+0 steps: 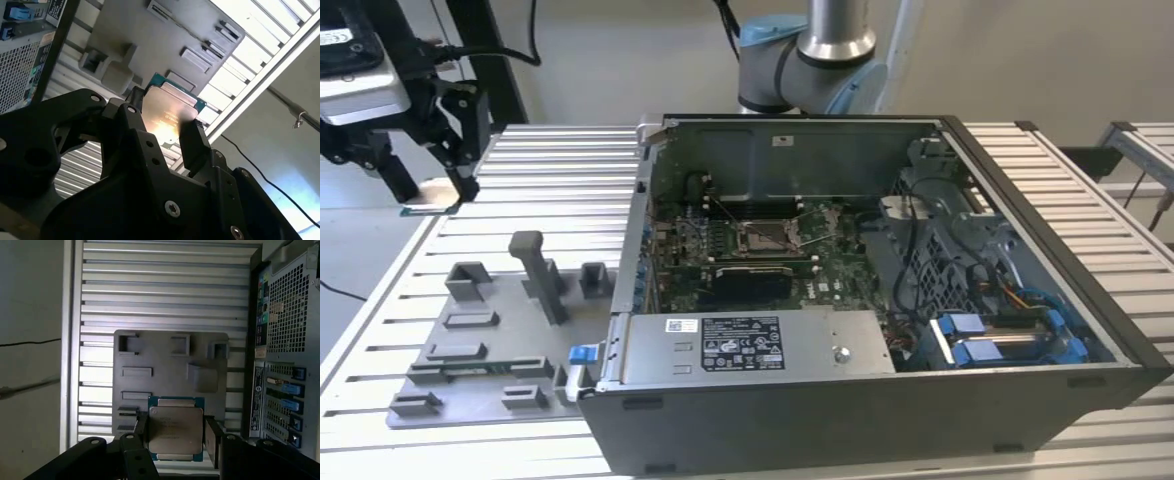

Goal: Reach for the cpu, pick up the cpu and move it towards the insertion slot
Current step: 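Pick up the cpu and move it towards the insertion slot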

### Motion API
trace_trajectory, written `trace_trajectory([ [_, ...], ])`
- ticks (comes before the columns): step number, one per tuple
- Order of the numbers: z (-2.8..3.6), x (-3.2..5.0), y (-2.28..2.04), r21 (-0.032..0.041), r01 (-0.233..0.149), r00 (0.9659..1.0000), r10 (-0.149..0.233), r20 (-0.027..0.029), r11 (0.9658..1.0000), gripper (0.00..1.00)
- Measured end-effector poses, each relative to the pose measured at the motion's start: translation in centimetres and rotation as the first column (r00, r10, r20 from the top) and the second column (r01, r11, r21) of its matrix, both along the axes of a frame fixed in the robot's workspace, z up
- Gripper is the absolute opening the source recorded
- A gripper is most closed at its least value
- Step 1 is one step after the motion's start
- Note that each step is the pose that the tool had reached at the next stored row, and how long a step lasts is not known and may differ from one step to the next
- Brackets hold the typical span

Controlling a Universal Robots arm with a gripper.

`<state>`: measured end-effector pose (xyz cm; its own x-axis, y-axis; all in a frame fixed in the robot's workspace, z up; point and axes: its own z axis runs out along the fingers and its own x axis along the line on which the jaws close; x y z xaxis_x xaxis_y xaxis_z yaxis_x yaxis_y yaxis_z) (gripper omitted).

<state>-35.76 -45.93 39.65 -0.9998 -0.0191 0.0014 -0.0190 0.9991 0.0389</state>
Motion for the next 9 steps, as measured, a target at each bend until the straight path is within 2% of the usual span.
trace_trajectory([
  [9, 0.00, 2.75, 0.00, 0.0000, 0.000, 1.0000, 0.000, 0.0000, 1.0000, 0.00],
])
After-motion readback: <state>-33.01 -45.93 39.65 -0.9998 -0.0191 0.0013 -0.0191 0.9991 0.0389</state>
